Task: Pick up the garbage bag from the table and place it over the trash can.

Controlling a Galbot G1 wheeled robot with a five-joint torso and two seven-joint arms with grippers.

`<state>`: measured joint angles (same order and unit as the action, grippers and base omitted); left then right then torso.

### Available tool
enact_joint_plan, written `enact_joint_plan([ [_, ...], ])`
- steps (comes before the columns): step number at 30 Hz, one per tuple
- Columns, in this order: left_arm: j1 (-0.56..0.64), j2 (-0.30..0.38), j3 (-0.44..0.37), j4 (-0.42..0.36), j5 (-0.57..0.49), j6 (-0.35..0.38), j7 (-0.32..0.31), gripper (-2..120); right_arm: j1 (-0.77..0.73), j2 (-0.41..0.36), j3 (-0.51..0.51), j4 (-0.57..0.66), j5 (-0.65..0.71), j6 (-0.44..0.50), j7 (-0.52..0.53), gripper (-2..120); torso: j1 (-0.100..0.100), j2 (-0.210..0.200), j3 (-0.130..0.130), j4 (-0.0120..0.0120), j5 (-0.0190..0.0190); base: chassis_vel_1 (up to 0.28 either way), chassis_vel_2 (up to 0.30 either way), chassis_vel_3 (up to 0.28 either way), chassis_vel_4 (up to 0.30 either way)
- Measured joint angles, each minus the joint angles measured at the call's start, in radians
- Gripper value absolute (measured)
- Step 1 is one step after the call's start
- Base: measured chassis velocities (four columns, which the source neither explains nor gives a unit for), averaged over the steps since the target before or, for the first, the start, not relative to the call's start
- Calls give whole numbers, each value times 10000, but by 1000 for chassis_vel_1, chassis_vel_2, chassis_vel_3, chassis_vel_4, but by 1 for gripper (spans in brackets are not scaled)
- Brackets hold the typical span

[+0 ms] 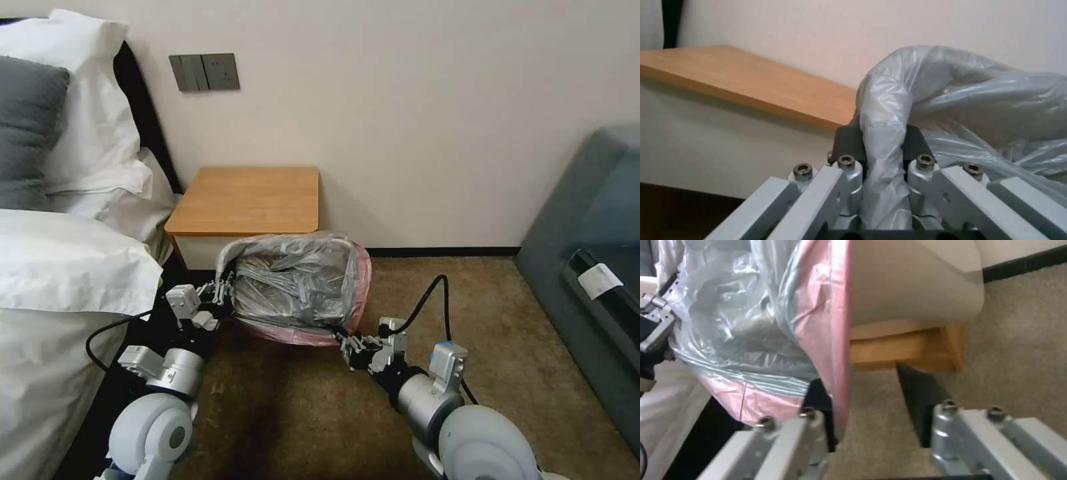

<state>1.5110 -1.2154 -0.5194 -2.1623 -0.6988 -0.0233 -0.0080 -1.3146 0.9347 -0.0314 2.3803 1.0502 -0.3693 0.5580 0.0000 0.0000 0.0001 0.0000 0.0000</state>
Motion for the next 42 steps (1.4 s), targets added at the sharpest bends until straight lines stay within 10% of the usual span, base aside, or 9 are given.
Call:
enact_joint_plan([
  [19,74,117,-99,-111,-75,4,77,8,256,89,343,-435,305,-74,992,100,-1,0,0,1,1,0,0,0,0],
  [42,255,154,-399,-211,-495,111,274,8,381,169,748,-789,361,43,1643,100,0,0,-1,0,0,0,0,0,0],
])
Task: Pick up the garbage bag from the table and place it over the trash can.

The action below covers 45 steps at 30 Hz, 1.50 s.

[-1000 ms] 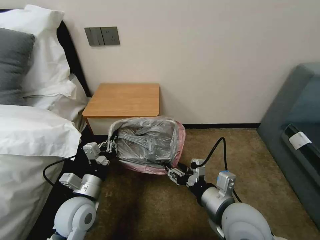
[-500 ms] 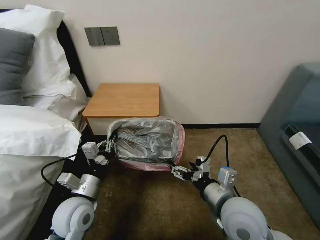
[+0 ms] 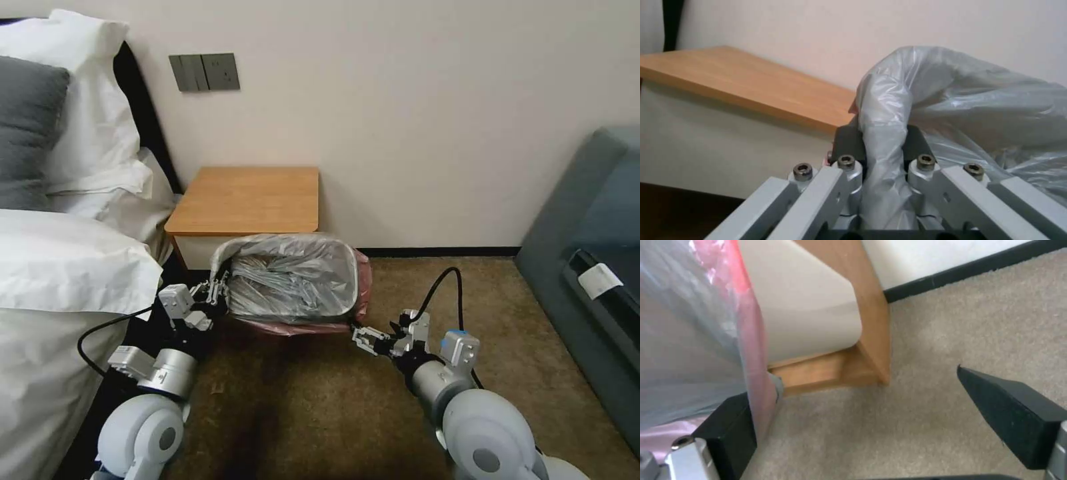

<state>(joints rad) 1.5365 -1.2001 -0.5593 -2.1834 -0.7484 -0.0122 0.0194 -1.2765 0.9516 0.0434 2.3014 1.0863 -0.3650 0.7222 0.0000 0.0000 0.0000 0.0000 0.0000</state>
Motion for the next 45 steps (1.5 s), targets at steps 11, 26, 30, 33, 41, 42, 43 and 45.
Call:
enact_joint_plan([
  [11,230,27,-161,-171,-197,72,190,8,472,148,140,-822,0,13,-424,100,0,0,0,1,0,0,0,0,0],
  [26,-113,100,-315,-21,-250,226,-502,8,-925,-263,873,509,-109,287,-1558,100,0,0,0,-1,-1,0,0,0,0],
  [30,-288,146,-238,65,-201,349,-789,8,-1421,-247,1005,1025,-220,417,-1890,100,0,0,0,0,-1,0,0,0,0],
  [33,-341,185,-218,79,-313,433,-818,8,-1787,-107,1347,1050,-17,625,-2523,100,0,0,0,0,0,0,0,0,0],
  [41,-281,326,-264,-105,-180,737,-1070,8,-2206,-111,1983,1531,-2,849,-3373,100,0,0,0,-1,0,0,0,0,0],
  [42,-281,326,-264,-105,-180,737,-1070,8,-2206,-111,1983,1531,-2,849,-3373,100,0,0,0,-1,0,0,0,0,0],
  [43,-238,367,-274,-191,-45,916,-1185,8,-2118,-209,2067,1777,-59,778,-3378,100,0,0,-1,-1,-1,0,0,0,0],
  [45,-62,522,-207,-381,468,1232,-1382,8,-1257,-901,2163,2003,-113,254,-3263,100,0,0,0,1,3,0,0,0,0],
])
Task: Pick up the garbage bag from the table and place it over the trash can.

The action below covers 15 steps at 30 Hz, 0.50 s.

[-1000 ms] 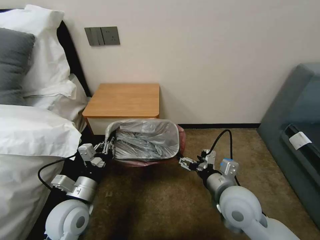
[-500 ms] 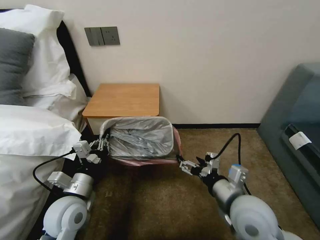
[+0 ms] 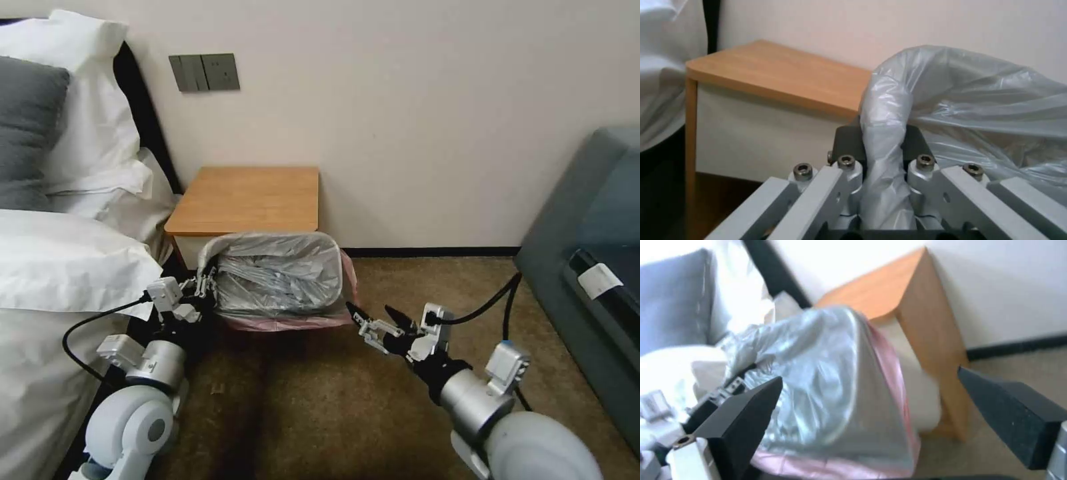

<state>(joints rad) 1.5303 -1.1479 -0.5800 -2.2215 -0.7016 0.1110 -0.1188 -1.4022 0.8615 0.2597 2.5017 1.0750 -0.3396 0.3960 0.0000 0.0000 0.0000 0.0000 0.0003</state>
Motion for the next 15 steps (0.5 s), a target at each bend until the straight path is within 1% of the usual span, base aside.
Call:
enact_joint_plan([
  [1,0,0,0,0,0,0,0,8,0,0,0,0,0,0,0,100,0,0,0,0,0,0,0,0,0],
  [3,90,84,213,-88,402,94,-167,8,910,-824,-237,21,-162,-230,-81,99,0,0,1,2,-2,0,0,0,0],
  [4,113,107,318,-117,556,101,-216,8,1268,-1170,-389,22,-358,-305,-342,96,0,0,1,3,-3,0,0,0,0],
  [5,113,107,318,-117,556,101,-216,8,1268,-1170,-389,22,-358,-305,-342,96,0,0,1,3,-3,0,0,0,0],
  [6,126,121,406,-133,693,103,-251,8,1537,-1409,-514,22,-577,-379,-690,92,0,0,1,1,-3,0,0,0,0],
  [8,154,131,580,-166,940,103,-273,8,2296,-1922,-908,-23,-1310,-518,-1951,84,0,0,0,0,-4,0,0,0,0],
  [9,154,131,580,-166,940,103,-273,8,2296,-1922,-908,-23,-1310,-518,-1951,84,0,0,0,0,-4,0,0,0,0],
  [10,178,131,669,-202,1025,101,-278,8,2796,-2091,-1158,-177,-1590,-611,-2618,78,0,0,1,-2,-4,0,0,0,0],
  [12,218,112,764,-233,1158,98,-279,8,3761,-2195,-1628,-515,-1886,-862,-3618,69,0,0,1,-1,-4,0,0,0,0],
  [13,218,112,764,-233,1158,98,-279,8,3761,-2195,-1628,-515,-1886,-862,-3618,69,0,0,1,-1,-4,0,0,0,0],
  [15,282,76,857,-236,1341,85,-280,8,4941,-2159,-2347,-845,-2054,-1294,-4245,59,0,0,1,-2,-2,0,0,0,0],
])
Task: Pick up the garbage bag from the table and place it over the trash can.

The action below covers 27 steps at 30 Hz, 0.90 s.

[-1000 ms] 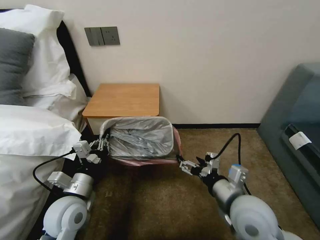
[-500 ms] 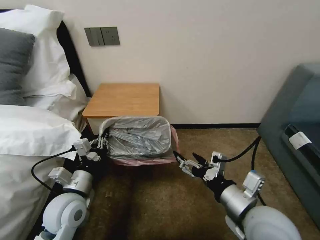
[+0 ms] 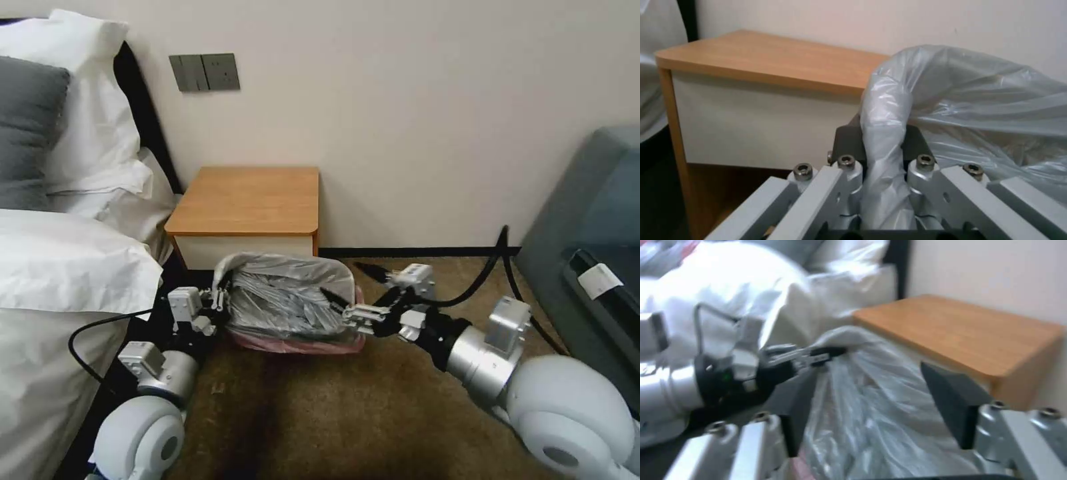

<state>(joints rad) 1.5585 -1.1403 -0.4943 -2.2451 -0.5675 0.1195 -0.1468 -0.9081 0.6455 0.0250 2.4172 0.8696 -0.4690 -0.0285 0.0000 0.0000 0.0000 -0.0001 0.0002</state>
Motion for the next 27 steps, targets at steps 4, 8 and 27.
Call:
enact_joint_plan([
  [4,53,-57,104,0,133,-44,0,8,1695,168,-1371,-396,-142,-389,-447,46,0,0,0,4,-3,0,0,0,0],
  [8,63,-88,186,-1,242,-68,19,8,2944,582,-2607,-938,-484,-725,-635,32,0,-1,1,2,-3,0,0,0,0],
  [27,167,-291,203,-111,414,-125,96,8,5359,2751,-5333,-2780,-1568,-2261,-398,0,0,-1,0,2,-3,0,0,0,0],
])
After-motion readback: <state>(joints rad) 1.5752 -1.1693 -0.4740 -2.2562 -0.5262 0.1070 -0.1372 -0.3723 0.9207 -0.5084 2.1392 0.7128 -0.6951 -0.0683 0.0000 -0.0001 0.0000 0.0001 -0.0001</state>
